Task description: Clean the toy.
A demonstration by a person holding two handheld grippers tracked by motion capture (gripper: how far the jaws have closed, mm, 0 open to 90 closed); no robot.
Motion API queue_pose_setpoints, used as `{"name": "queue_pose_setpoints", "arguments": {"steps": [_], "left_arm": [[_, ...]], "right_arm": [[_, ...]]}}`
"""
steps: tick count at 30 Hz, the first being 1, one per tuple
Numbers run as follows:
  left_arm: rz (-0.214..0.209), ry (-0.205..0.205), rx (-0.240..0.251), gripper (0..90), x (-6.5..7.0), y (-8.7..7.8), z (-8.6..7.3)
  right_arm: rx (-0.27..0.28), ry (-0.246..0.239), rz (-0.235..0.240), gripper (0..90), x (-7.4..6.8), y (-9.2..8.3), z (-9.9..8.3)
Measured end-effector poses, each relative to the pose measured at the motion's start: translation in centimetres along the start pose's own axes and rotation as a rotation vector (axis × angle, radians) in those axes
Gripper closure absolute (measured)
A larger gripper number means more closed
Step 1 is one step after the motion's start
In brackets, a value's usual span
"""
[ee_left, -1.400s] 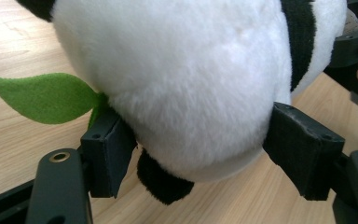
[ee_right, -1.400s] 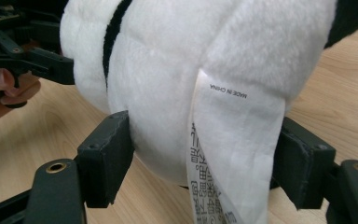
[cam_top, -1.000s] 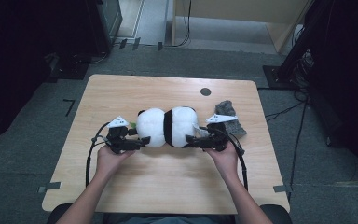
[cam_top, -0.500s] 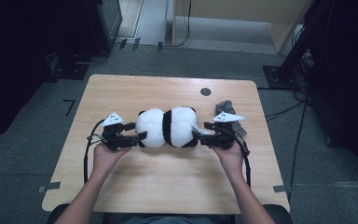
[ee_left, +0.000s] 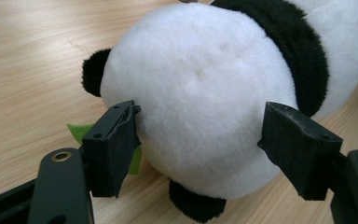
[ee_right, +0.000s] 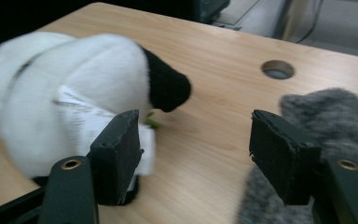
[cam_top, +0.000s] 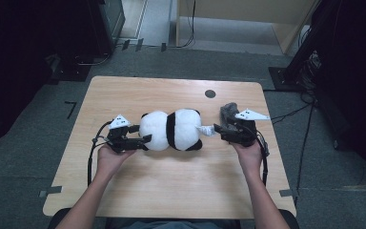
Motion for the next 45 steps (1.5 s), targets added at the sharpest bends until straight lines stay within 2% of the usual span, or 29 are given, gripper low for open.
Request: {"name": "queue_pose_setpoints", "arguments": {"steps": [5,8,11,14,18,21,24,29,33,37,45], "left_arm": [[-0.002,0.003,0.004,26.9,-0.1,0.1,0.1],[-0.004,0.004,0.005,26.9,-0.2,0.2,0.1],[-0.006,0.003,0.004,26.8,-0.2,0.3,0.2],[-0.008,0.004,0.003,26.7,-0.2,0.4,0.1],[-0.010,0.005,0.002,26.7,-0.2,0.4,0.1],[-0.009,0.005,0.001,26.7,-0.2,0.5,0.1],[-0.007,0.008,-0.001,26.7,-0.2,0.5,0.1],[-0.008,0.010,-0.001,26.7,-0.2,0.5,0.1],[-0.008,0.009,0.000,26.7,-0.2,0.5,0.0],[-0.007,0.011,0.002,26.7,-0.2,0.5,0.0],[-0.006,0.012,0.003,26.7,-0.2,0.6,0.0]], "right_arm": [[-0.009,0.001,-0.073,34.5,2.3,0.2,-0.5],[-0.008,0.018,-0.104,35.1,3.8,0.5,-0.8],[0.017,0.033,-0.118,36.1,5.2,0.8,-1.1],[0.023,0.035,-0.170,37.6,6.7,1.1,-1.5],[0.027,0.071,-0.223,39.8,8.7,1.6,-2.1],[0.016,0.088,-0.253,40.3,9.6,2.1,-2.6],[-0.006,0.099,-0.268,40.3,10.2,2.7,-3.2],[-0.033,0.114,-0.261,40.6,10.6,3.9,-4.0],[-0.065,0.092,-0.286,44.4,10.6,4.8,-4.5],[-0.075,0.090,-0.282,52.2,10.5,5.5,-5.0],[-0.079,0.078,-0.264,53.0,10.4,6.4,-5.8]]}}
Point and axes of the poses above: each handheld gripper's, and its own axes: y roughly forward along the jaws, z roughly out of its top, x roughly to its right, the point moved 8 cm from there along y, roughly forward along the jaws, and after that the axes turned 5 degrees about -x, right-handed, at the moved point
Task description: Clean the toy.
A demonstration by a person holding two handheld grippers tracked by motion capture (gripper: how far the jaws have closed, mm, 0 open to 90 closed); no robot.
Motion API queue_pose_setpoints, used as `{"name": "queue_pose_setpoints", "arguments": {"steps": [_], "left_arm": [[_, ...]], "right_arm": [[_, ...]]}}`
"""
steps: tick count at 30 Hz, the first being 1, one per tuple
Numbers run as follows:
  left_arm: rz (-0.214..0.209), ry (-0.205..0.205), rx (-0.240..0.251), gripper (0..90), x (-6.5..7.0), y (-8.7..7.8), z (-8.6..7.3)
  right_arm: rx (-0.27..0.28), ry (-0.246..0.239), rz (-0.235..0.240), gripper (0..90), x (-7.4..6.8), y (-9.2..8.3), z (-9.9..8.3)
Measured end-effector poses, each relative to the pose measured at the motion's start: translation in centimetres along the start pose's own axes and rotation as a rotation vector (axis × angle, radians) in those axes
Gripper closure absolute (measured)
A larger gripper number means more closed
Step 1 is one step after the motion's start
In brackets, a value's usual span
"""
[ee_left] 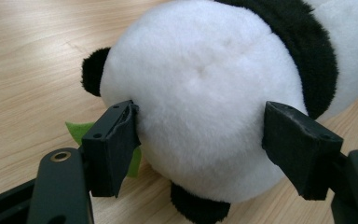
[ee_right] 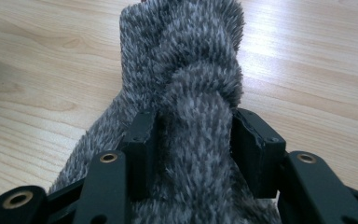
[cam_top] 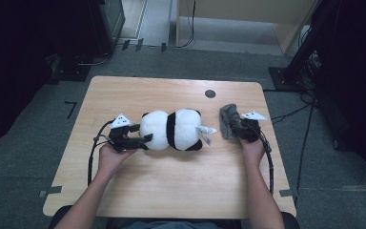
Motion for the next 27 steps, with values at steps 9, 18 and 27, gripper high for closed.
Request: {"name": "queue_pose_setpoints", "arguments": {"steps": [9,18,27], "left_arm": [[0.003,0.005,-0.003,26.7,-0.03,0.04,-0.08],[0.004,0.007,0.012,26.8,-0.10,0.12,-0.21],[-0.007,0.002,0.013,25.6,-0.22,0.16,-0.40]], "right_arm": [[-0.052,0.116,0.053,55.2,0.37,0.26,-0.42],[-0.051,0.137,0.084,60.5,0.48,0.22,-0.42],[-0.047,0.086,0.058,75.6,0.19,-0.25,0.28]]}}
Point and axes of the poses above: each handheld gripper's, and its own axes: y roughly forward along the jaws, z roughly out of its top, x roughly to its right, the point moved 8 cm from there along y, roughly forward along the jaws, and after that the axes turned 5 degrees about -x, right-handed, at the moved point
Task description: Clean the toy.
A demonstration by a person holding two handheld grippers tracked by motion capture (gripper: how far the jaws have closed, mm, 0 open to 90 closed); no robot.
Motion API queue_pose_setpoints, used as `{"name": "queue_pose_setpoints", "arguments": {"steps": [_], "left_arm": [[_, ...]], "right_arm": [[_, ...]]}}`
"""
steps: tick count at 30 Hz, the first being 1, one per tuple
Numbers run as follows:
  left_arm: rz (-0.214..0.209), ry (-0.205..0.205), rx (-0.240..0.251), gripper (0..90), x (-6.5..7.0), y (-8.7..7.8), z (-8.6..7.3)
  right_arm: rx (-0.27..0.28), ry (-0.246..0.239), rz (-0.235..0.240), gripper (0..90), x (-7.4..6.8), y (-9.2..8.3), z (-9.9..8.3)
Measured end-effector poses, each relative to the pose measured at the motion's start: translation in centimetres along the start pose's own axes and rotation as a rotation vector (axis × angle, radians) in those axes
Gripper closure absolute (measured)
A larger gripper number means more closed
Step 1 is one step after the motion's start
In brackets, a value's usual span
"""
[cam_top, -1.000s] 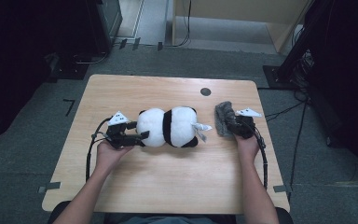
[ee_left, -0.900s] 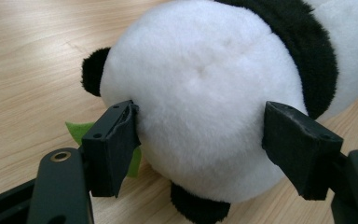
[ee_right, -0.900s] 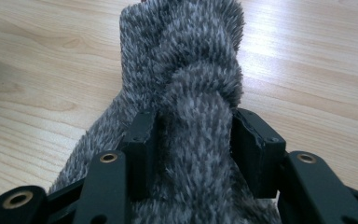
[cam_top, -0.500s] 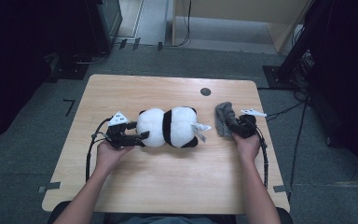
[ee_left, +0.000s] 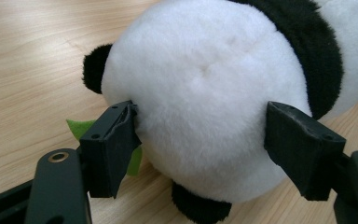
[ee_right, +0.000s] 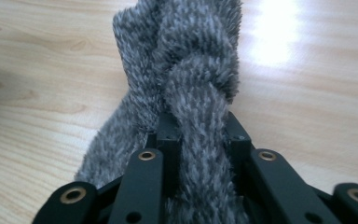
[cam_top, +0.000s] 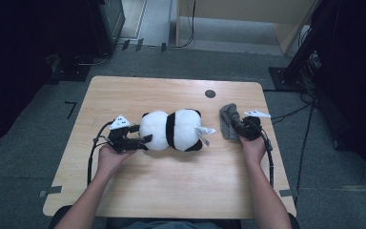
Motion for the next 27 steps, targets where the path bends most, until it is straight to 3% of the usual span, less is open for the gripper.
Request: {"name": "queue_pose_setpoints", "arguments": {"steps": [4,11,18,27], "left_arm": [[0.001,-0.010,-0.005,24.8,0.0,0.0,0.0],[0.009,-0.003,-0.014,24.5,0.1,-0.1,0.2],[0.017,0.021,-0.009,23.5,0.5,-0.2,0.8],[0.041,0.014,0.021,16.7,0.4,0.8,1.6]], "right_arm": [[-0.006,0.032,0.017,75.8,0.1,-0.6,0.5],[-0.009,0.019,0.002,75.9,-0.2,-2.3,1.6],[-0.014,-0.034,-0.013,75.8,-1.4,-4.1,2.7],[-0.027,-0.079,0.052,75.6,-4.0,-5.3,3.7]]}}
Point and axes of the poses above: each handheld gripper's, and its own axes: y roughly forward along the jaws, z roughly out of its top, x roughly to its right, the point moved 8 cm from there along y, roughly forward along the jaws, and after that the axes turned 5 degrees about -x, right-handed, at the moved point
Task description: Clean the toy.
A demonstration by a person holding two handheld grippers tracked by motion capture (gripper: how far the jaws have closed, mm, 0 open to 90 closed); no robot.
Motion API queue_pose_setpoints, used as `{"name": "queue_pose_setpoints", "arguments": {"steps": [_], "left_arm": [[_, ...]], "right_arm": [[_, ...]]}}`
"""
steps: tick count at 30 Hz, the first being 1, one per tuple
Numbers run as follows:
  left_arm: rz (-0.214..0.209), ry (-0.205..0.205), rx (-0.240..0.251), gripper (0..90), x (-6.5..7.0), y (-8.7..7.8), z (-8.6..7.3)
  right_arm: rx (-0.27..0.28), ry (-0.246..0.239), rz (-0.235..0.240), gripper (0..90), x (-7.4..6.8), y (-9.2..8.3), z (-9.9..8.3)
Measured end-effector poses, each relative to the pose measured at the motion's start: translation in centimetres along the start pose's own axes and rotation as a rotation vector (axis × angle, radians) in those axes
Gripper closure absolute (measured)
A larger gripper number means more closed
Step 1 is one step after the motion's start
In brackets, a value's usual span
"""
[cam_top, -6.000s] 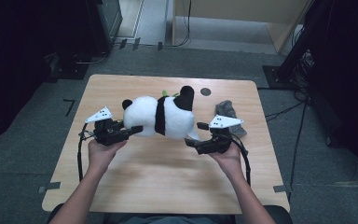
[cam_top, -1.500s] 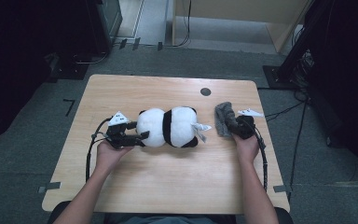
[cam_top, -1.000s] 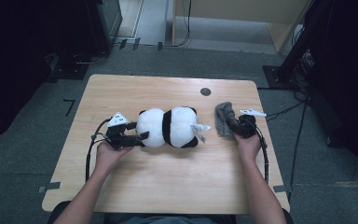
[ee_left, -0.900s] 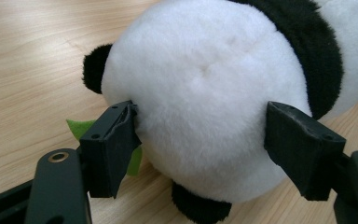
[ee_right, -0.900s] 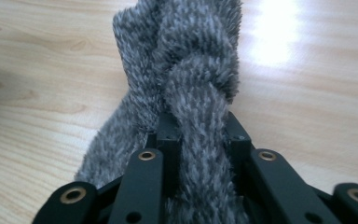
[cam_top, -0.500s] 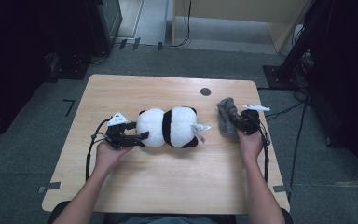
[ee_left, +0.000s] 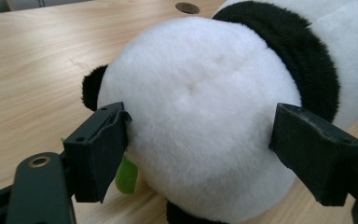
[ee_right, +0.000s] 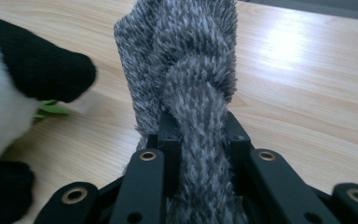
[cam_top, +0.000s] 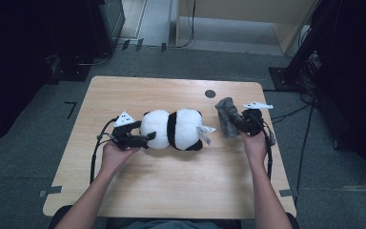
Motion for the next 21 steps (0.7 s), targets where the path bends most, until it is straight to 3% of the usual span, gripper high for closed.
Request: {"name": "queue_pose_setpoints", "arguments": {"steps": [10,13,21], "left_arm": [[-0.064,-0.065,-0.010,6.8,-0.5,1.0,-1.1],[-0.072,-0.039,0.005,7.7,-0.5,1.0,-1.2],[-0.080,-0.044,-0.025,12.8,-0.6,0.8,-1.6]], "right_arm": [[-0.010,-0.046,0.057,75.5,-2.5,-0.7,1.0],[-0.010,-0.061,0.073,75.5,-3.2,-0.9,1.5],[-0.017,-0.093,0.102,75.5,-4.8,-1.5,2.7]]}}
Point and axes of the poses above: each handheld gripper's, and its own axes: y roughly forward along the jaws, z roughly out of its top, x roughly to its right, the point moved 8 cm from there along y, roughly forward along the jaws, and after that the axes turned 5 degrees about -x, right-handed, at the moved point
